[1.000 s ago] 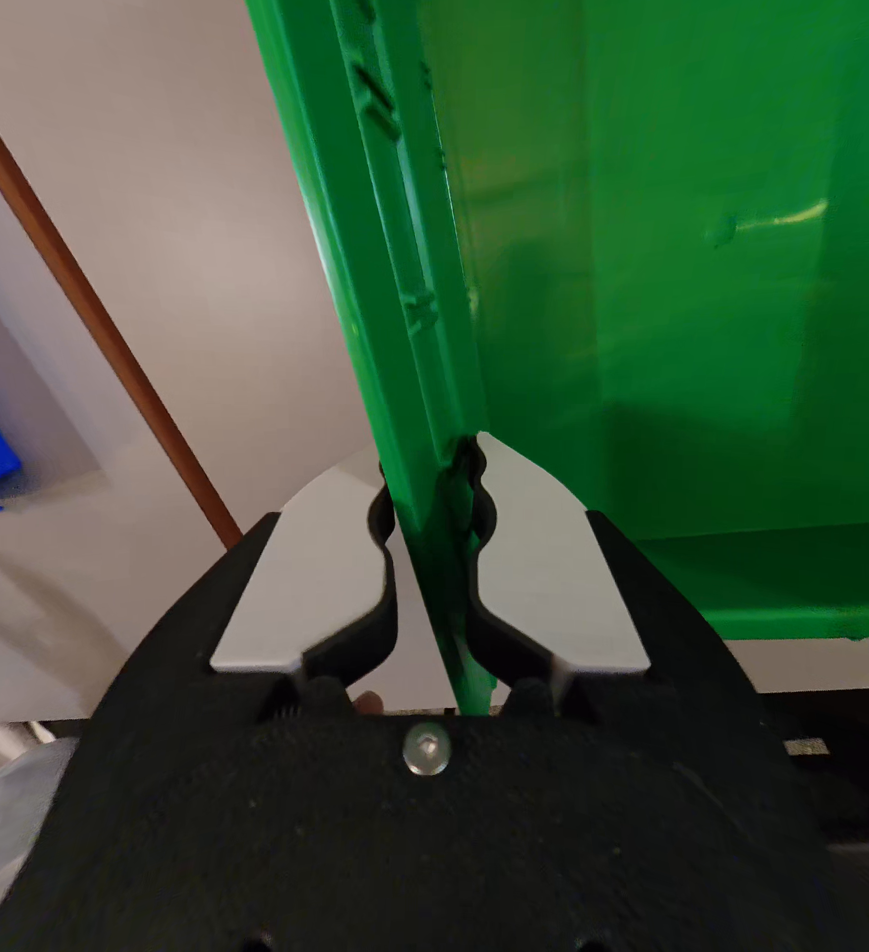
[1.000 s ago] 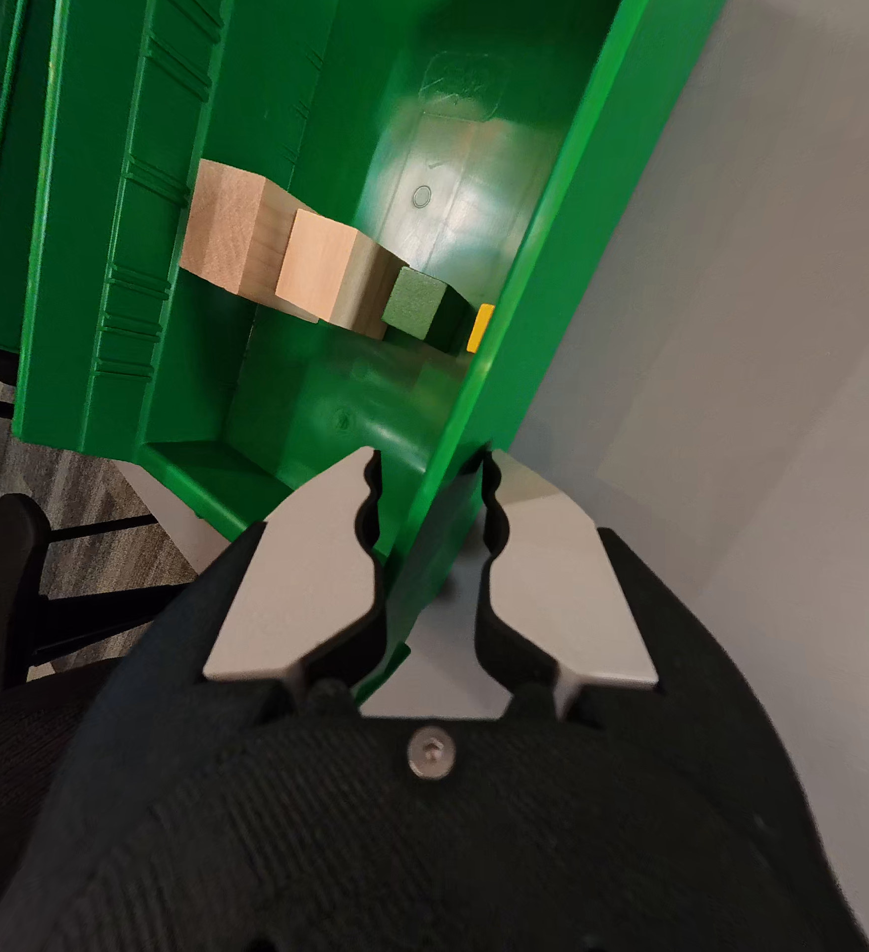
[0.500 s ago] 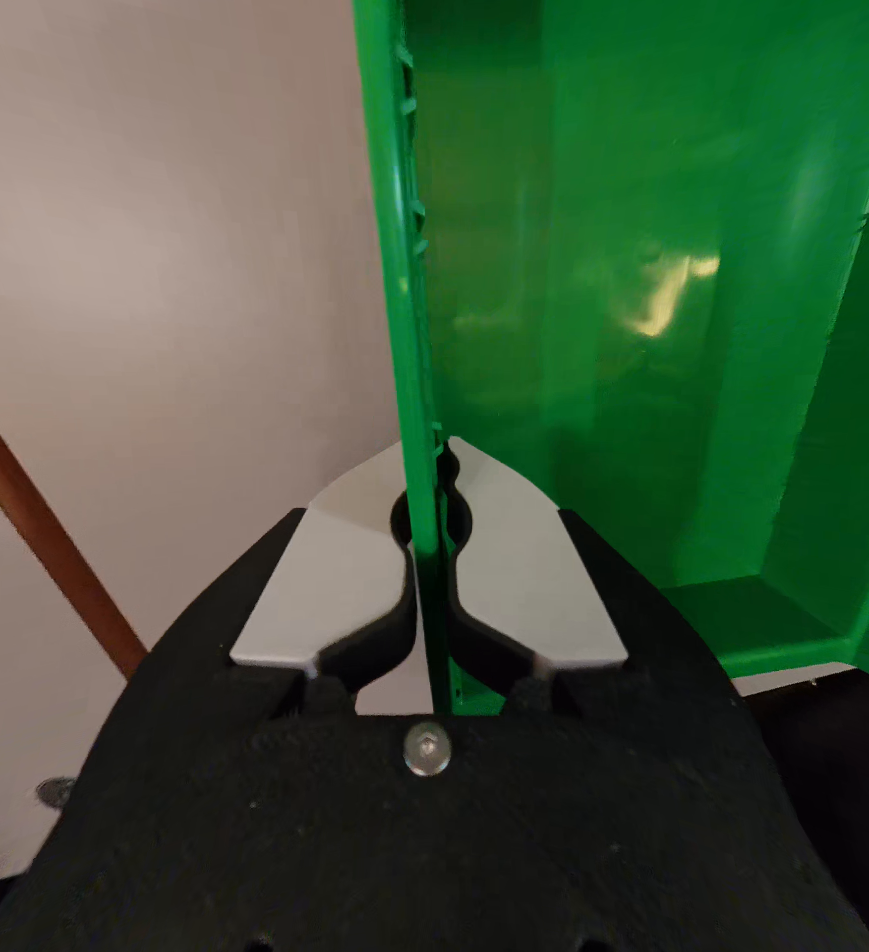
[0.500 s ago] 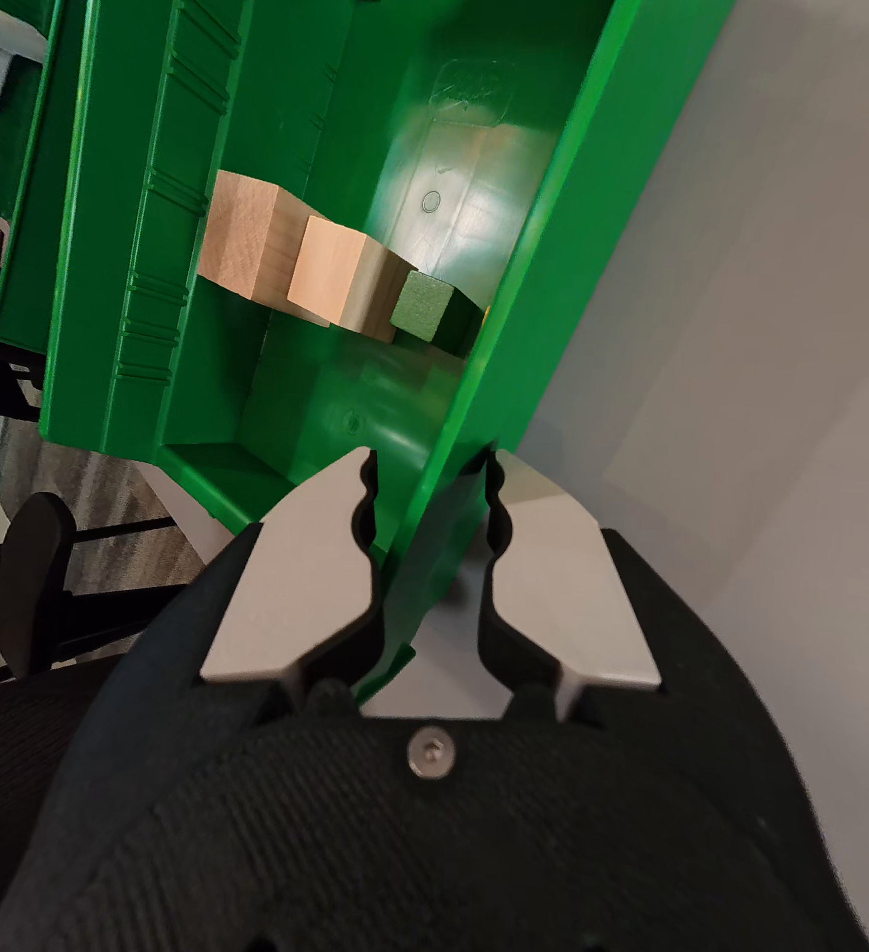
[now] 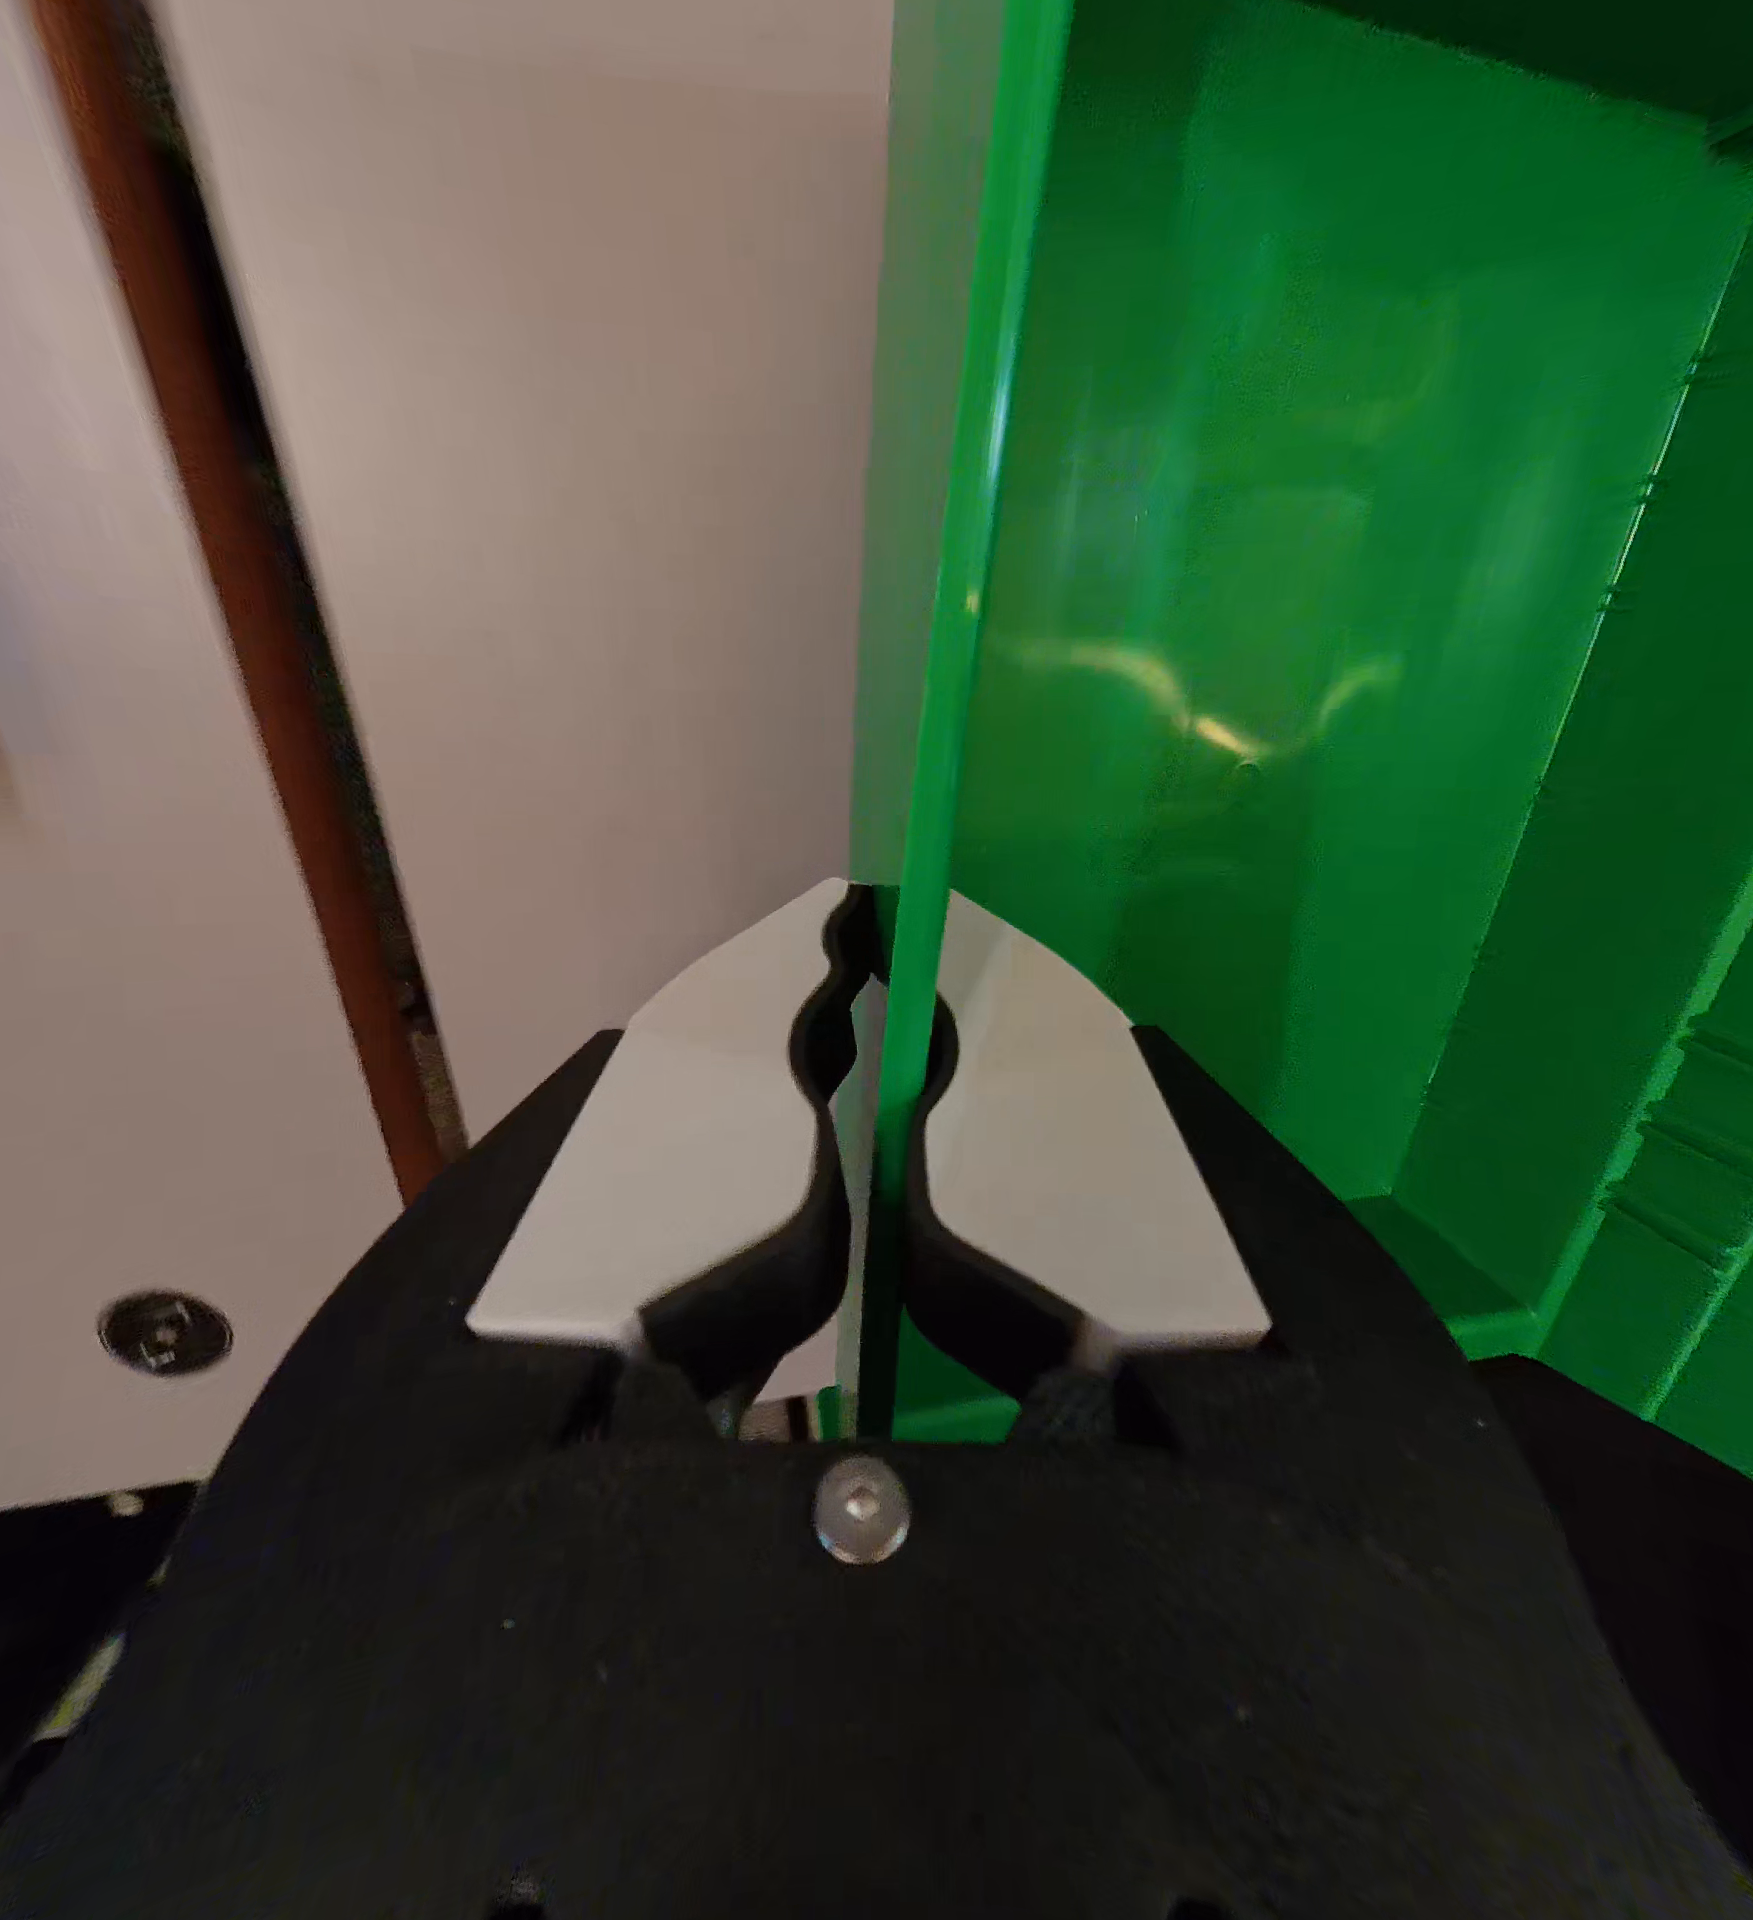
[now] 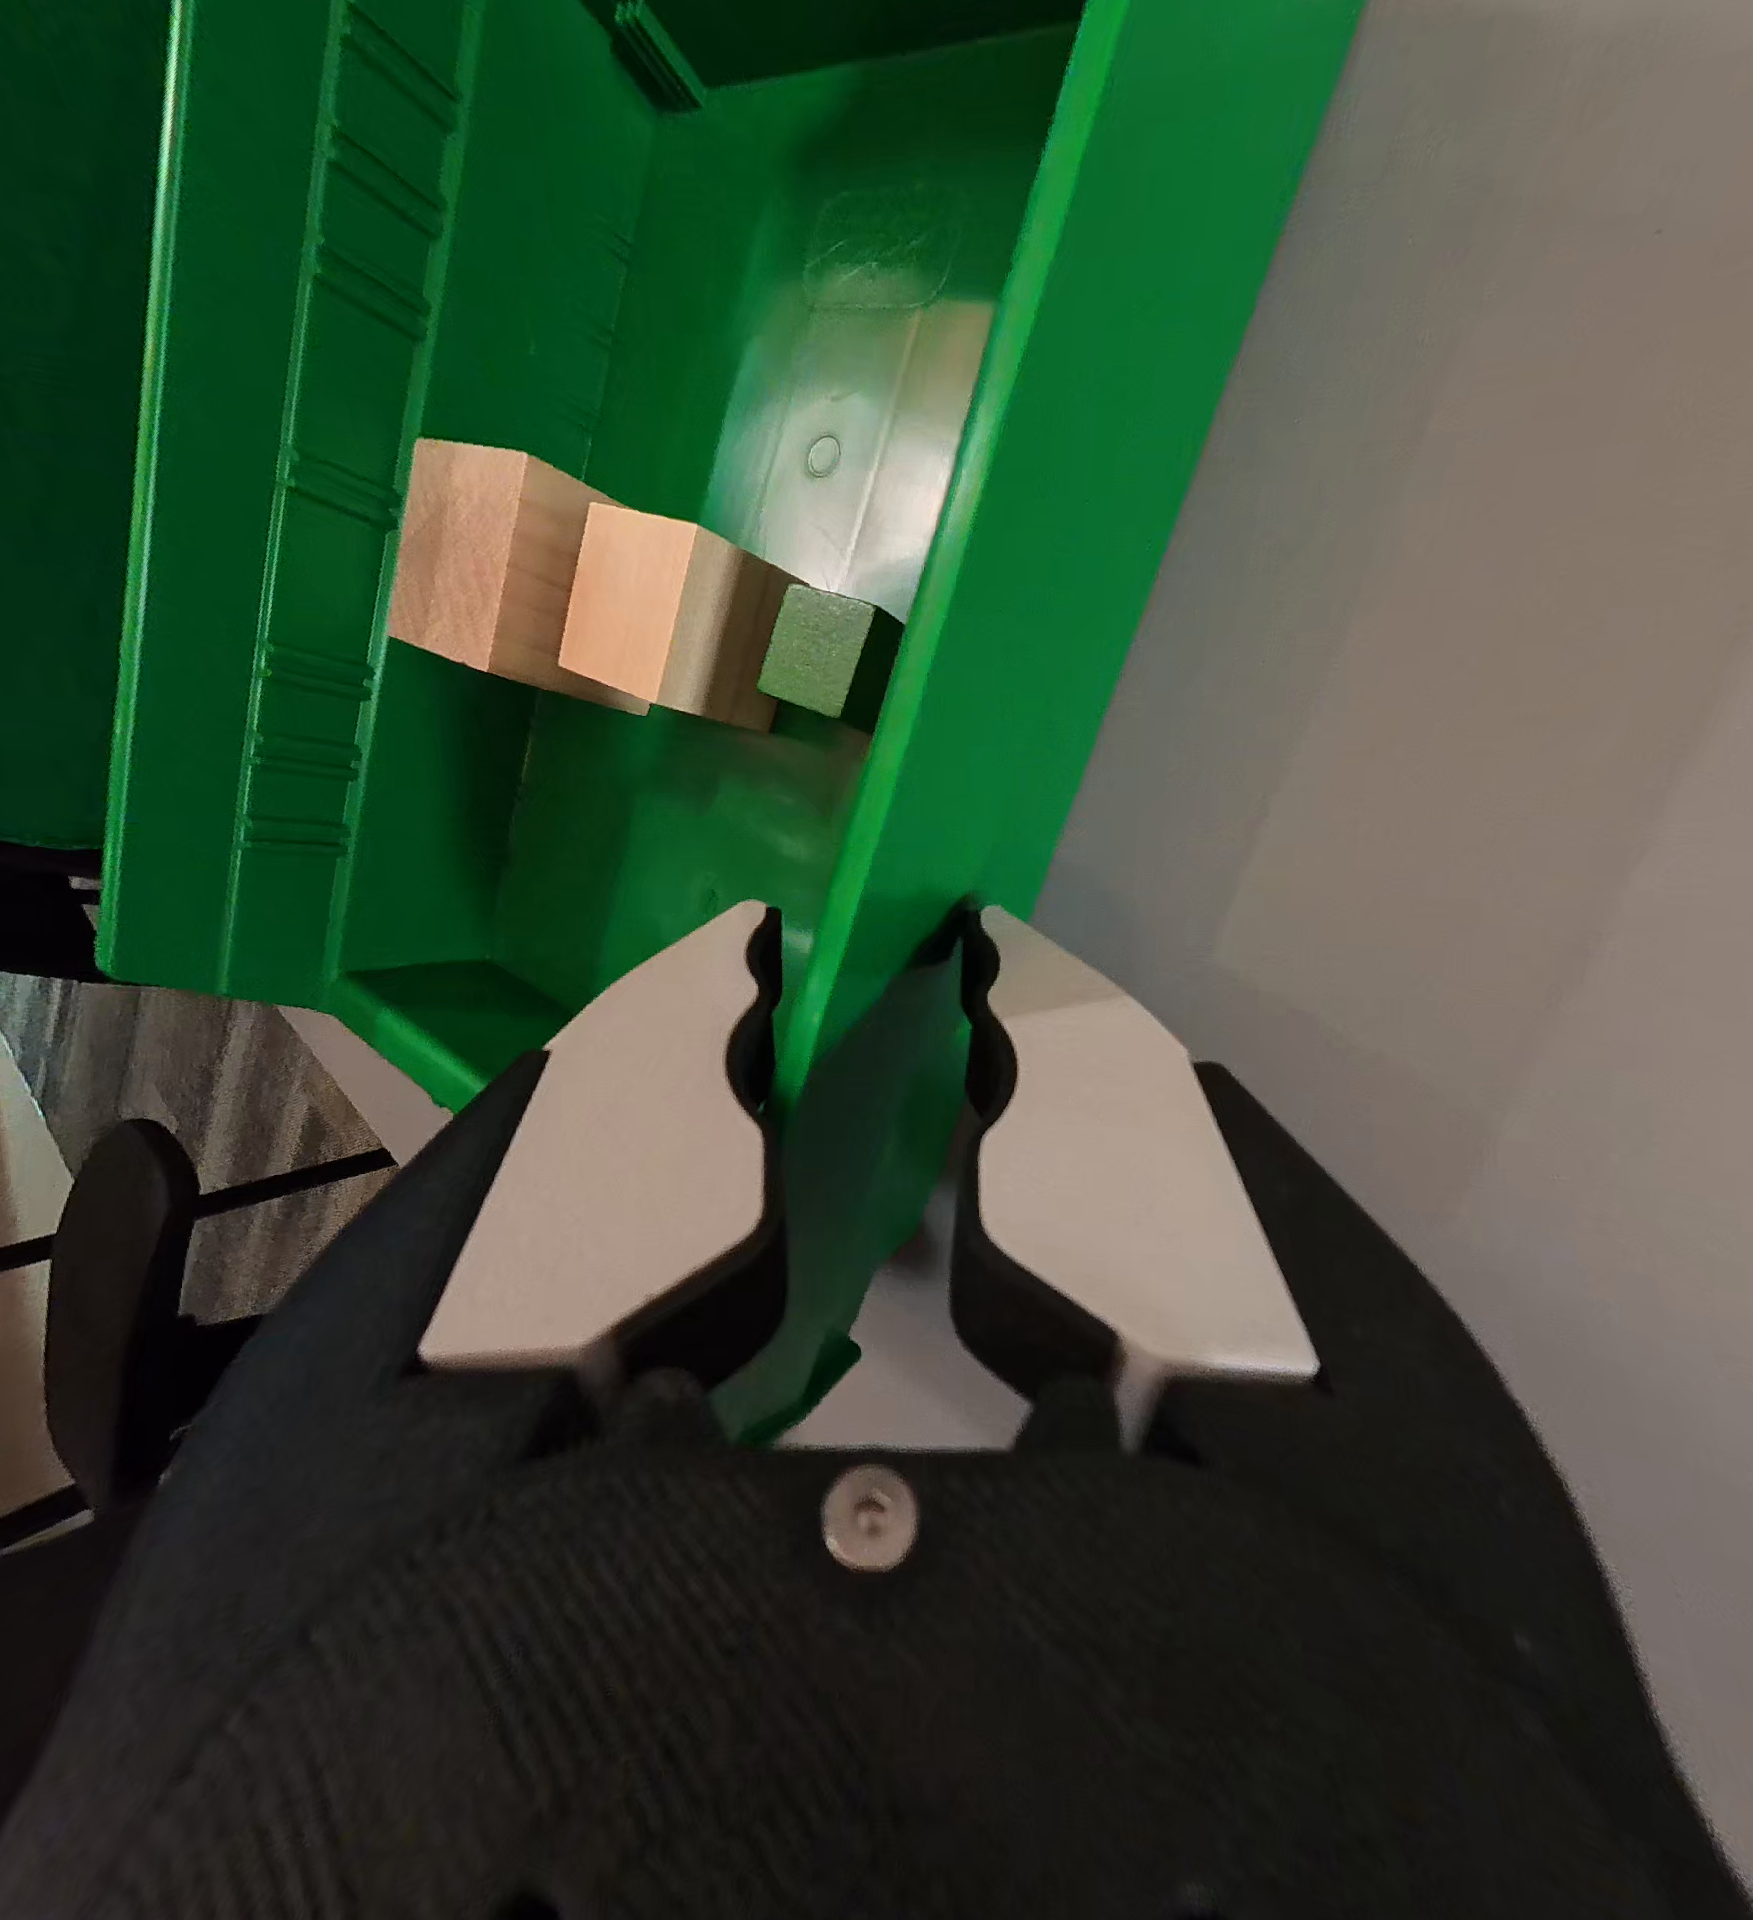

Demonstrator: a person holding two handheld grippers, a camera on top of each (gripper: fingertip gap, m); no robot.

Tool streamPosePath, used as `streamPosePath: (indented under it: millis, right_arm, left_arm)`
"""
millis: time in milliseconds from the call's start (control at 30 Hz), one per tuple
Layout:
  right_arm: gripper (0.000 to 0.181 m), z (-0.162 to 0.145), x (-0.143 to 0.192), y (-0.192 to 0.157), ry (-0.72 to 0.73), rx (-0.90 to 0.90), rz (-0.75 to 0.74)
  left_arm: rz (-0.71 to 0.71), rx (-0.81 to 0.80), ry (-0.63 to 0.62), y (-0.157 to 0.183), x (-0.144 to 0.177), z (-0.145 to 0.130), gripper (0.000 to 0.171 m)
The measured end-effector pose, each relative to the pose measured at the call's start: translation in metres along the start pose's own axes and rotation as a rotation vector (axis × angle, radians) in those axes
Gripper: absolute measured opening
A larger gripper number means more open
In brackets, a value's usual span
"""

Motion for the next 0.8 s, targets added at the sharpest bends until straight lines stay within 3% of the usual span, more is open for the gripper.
streamPosePath:
  millis: [200,400,567,800]
  right_arm:
    - [0.032,0.011,-0.024,-0.019,-0.014,0.057,-0.029]
    - [0.036,0.030,-0.080,-0.067,0.041,0.030,0.034]
    - [0.041,0.035,-0.128,-0.115,0.108,0.000,0.094]
    - [0.045,0.036,-0.172,-0.163,0.144,-0.003,0.122]
  left_arm:
    - [-0.117,0.233,0.119,-0.067,0.046,-0.061,0.008]
    - [-0.117,0.421,0.234,-0.123,0.102,-0.101,0.007]
    - [-0.093,0.416,0.284,-0.124,0.136,-0.103,0.008]
    - [-0.121,0.313,0.298,-0.088,0.157,-0.075,0.009]
Point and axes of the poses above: each gripper's, where its closed fingertips meet, x back along the fingers, z out of its top, y = z × x across the jaws, the point moved 6 cm from there along x, back along the fingers, and after that the axes turned 7 degrees about z, right-handed, at the moved point
